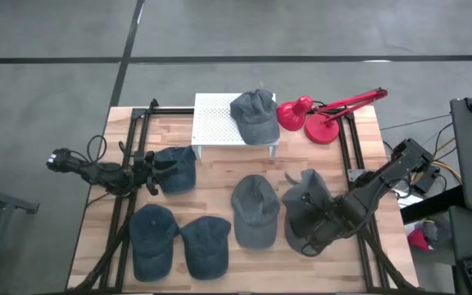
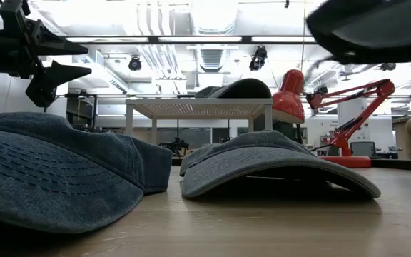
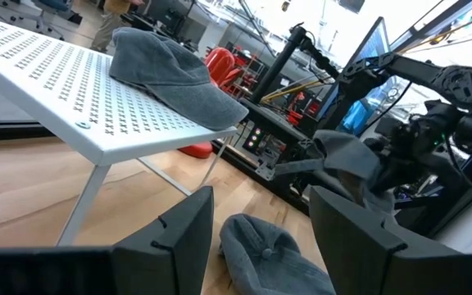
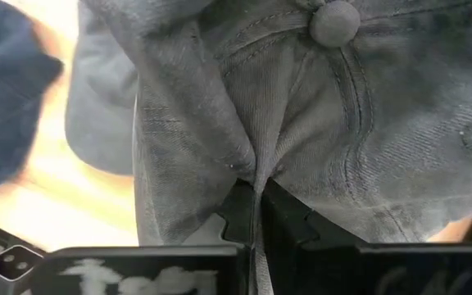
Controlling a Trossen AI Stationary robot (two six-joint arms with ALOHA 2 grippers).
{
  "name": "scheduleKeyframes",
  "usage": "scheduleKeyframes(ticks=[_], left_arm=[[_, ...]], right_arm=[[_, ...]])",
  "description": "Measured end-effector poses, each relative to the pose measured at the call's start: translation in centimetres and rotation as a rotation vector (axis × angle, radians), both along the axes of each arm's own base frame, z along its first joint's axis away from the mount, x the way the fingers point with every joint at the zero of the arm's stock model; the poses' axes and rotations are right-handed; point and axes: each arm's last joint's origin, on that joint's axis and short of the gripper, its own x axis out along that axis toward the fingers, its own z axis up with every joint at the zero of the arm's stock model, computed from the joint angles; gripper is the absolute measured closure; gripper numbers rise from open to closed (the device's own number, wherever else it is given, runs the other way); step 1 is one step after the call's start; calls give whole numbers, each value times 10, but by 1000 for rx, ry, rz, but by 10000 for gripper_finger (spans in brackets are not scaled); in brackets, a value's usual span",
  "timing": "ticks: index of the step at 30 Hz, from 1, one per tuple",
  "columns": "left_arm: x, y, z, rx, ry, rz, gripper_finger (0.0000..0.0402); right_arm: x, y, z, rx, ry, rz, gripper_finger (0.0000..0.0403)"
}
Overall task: Pick & Place hat
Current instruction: Stack the right gray cap on top of the other gray cap on the shelf
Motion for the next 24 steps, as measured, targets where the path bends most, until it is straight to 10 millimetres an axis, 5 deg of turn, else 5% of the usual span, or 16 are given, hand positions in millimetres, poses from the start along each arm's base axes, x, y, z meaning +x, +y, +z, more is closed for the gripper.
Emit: scheduleKeyframes(ticks=[11,24], left_arm=[[0,0,0,0,0,0,197],[0,0,0,0,0,-1,197]], right_arm=[[32,-48,26,-127,-47,140,392],[53,-141,92,-346,-160,134,391]])
